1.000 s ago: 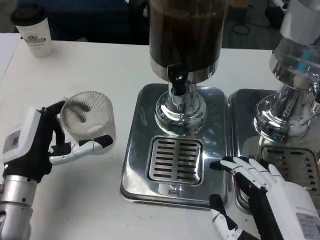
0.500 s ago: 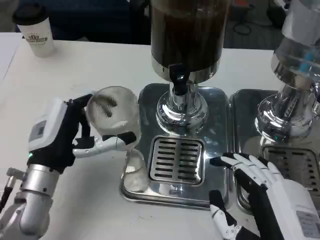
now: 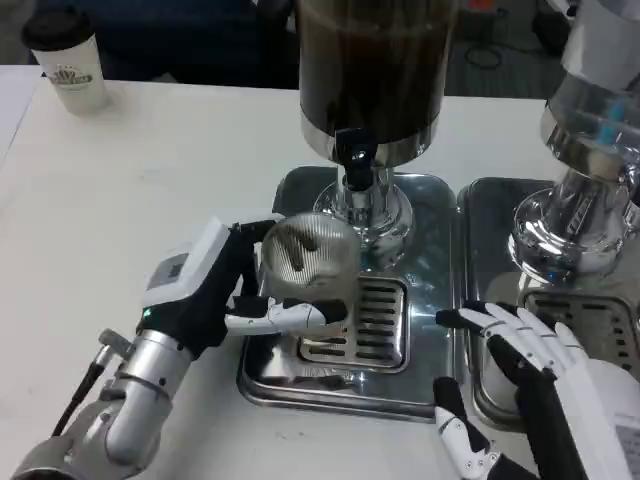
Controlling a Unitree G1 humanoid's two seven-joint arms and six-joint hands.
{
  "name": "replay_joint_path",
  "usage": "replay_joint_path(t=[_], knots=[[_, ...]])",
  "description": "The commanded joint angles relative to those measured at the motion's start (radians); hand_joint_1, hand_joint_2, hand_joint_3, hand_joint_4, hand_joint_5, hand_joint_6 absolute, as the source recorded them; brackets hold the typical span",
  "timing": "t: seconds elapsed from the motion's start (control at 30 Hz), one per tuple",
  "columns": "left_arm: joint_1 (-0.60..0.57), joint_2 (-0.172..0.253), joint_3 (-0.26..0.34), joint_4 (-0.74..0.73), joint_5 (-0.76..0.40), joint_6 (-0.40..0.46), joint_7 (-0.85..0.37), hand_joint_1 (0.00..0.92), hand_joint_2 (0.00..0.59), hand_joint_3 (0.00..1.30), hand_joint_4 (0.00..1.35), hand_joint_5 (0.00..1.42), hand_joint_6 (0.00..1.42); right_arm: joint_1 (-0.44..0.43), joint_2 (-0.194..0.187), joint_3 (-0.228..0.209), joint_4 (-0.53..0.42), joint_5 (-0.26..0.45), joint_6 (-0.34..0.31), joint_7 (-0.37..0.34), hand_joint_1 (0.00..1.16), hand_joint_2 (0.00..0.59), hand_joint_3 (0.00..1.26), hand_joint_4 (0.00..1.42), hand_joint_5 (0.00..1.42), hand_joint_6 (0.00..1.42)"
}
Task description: Grasp the cup under the faucet to collect the drink, then remove the cup.
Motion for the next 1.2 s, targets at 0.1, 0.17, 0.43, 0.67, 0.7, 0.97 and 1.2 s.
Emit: replay_joint_path(t=[0.1,0.17,0.43,0.67,0.7,0.97,1.2], knots=[[-0.027,-0.015,-0.033,-0.009,0.016,-0.007,-0.028,0.425,0.005,0.77,0.93,1.15,1.42,0.015,-0.012,-0.018,-0.029,0.015,-0.014,0.015,0.51,0.496,0.32,0.19,0.15,0.08],[-0.025,-0.016,-0.045,-0.014,0.019,-0.011,-0.034,0.418,0.001,0.76,0.92,1.15,1.42,0.012,-0.013,-0.021,-0.031,0.018,-0.013,0.023,0.51,0.496,0.32,0.19,0.15,0.08],[-0.006,-0.001,-0.078,-0.049,0.028,0.009,-0.052,0.190,0.043,0.58,0.56,0.71,0.86,0.017,-0.017,-0.030,-0.038,0.035,-0.012,0.039,0.51,0.496,0.32,0.19,0.15,0.08],[0.007,0.024,-0.082,-0.086,0.047,0.049,-0.037,0.136,0.043,0.46,0.33,0.43,0.39,0.010,-0.013,-0.031,-0.029,0.051,-0.010,0.046,0.51,0.496,0.33,0.20,0.16,0.09],[0.010,0.027,-0.081,-0.092,0.051,0.052,-0.032,0.135,0.043,0.46,0.30,0.40,0.34,0.009,-0.013,-0.032,-0.028,0.052,-0.010,0.047,0.51,0.496,0.33,0.20,0.16,0.09],[0.032,0.063,-0.086,-0.158,0.082,0.088,-0.010,0.116,0.042,0.37,0.16,0.27,0.18,0.003,-0.011,-0.029,-0.017,0.064,-0.012,0.046,0.51,0.496,0.34,0.21,0.17,0.09],[0.072,0.098,-0.058,-0.250,0.077,0.078,0.015,0.084,0.032,0.27,0.05,0.18,0.11,0.010,-0.008,-0.021,-0.014,0.068,-0.012,0.042,0.51,0.496,0.35,0.21,0.17,0.09]])
